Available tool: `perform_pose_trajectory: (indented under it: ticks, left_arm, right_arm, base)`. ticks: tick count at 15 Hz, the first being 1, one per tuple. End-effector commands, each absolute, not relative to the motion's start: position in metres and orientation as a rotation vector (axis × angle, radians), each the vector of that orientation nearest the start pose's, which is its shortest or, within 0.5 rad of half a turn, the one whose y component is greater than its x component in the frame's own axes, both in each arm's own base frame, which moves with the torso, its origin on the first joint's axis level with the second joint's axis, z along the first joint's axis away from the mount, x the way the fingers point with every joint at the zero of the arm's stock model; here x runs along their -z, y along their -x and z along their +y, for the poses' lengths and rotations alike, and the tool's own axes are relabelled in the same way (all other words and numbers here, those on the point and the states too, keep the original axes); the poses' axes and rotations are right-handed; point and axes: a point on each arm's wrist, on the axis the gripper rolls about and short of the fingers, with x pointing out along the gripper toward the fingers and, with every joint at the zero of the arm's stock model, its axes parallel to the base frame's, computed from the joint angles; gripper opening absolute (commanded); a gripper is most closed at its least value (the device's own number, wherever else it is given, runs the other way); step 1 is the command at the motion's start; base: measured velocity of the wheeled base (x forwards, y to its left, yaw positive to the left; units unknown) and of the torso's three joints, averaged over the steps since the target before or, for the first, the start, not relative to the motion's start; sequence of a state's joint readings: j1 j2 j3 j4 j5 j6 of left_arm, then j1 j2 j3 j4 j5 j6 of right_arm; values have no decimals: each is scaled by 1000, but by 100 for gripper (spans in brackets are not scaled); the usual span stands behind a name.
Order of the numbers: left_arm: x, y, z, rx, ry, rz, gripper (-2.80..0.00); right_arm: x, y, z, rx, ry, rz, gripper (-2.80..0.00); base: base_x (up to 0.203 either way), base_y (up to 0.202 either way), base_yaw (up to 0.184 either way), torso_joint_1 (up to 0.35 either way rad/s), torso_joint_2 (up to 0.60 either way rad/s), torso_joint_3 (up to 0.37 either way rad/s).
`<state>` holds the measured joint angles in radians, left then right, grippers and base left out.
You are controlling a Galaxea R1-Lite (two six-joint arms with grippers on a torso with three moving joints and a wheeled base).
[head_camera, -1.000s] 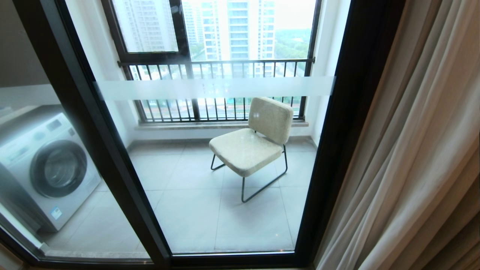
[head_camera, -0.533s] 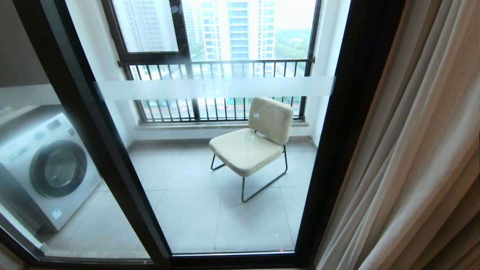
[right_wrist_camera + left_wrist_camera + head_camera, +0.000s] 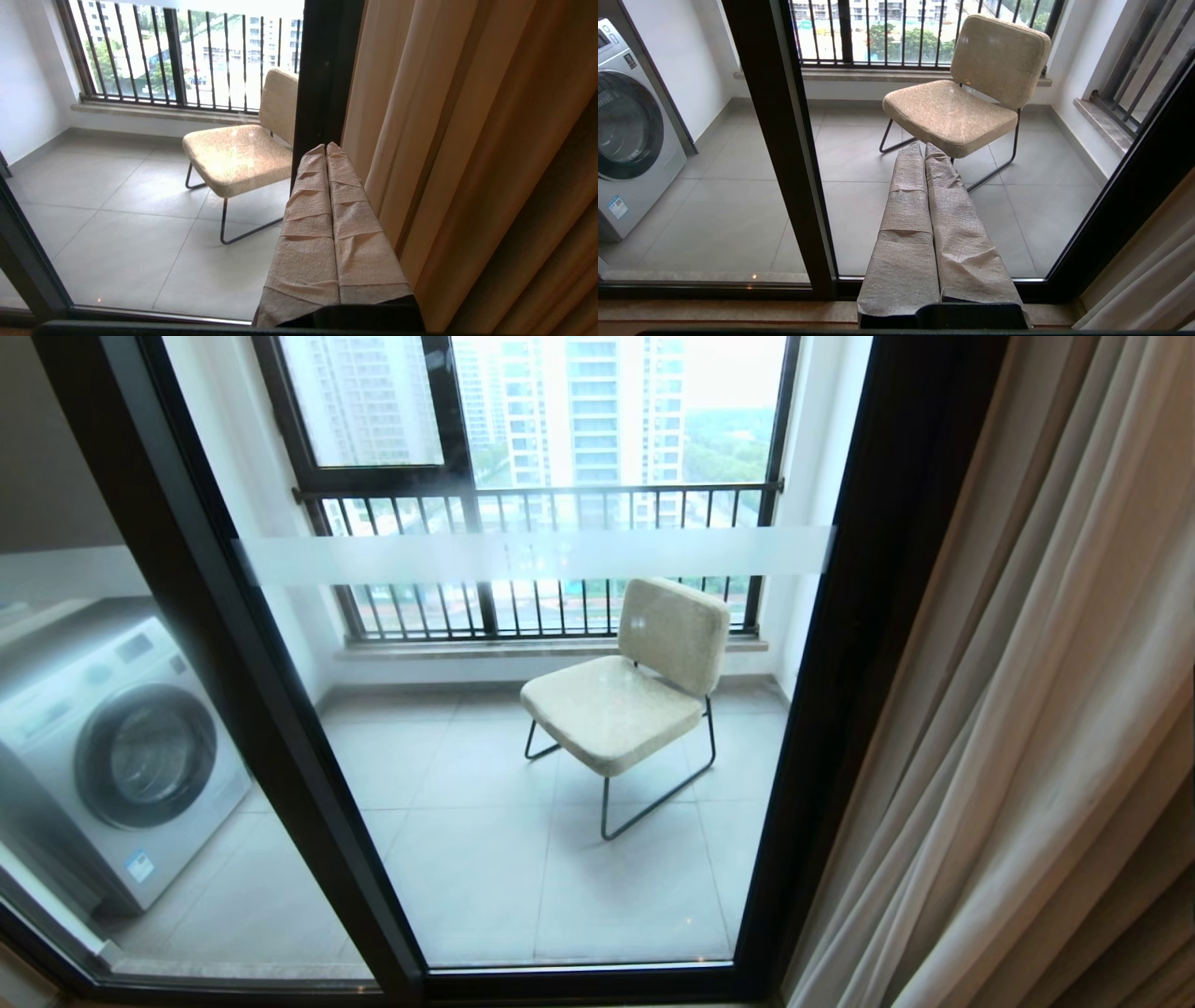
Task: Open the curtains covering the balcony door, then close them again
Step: Close the inner curtains on both sides
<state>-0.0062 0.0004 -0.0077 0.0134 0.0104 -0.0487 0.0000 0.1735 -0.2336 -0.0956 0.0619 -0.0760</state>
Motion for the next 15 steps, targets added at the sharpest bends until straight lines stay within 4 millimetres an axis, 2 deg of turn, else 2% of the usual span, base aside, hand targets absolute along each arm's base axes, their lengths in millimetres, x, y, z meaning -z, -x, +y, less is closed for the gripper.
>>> perform_pose_trajectory:
  ticks: [1,4,5,10,15]
  left_arm:
    - [-76,23,0,-5,49,6,-280]
    - [-76,23,0,-5,50,6,-280]
    - [-76,23,0,-5,49,6,-280]
    - [-76,23,0,-5,49,6,-280]
    - [-76,23,0,-5,51,6,-280]
  right_arm:
    - [-184,-4,1,-47,80,-102,-280]
    - [-209,-37,0,-15,80,-107,-280]
    - [-214,-48,0,-10,79,-113,0]
    - [-235,-110,-9,77,82,-113,0]
    - [-268,-168,-43,244,104,-183,0]
  base:
    - [0,0,0,0,0,0]
    - [0,0,0,0,0,0]
    - [0,0,0,0,0,0]
    - [0,0,0,0,0,0]
    - [0,0,0,0,0,0]
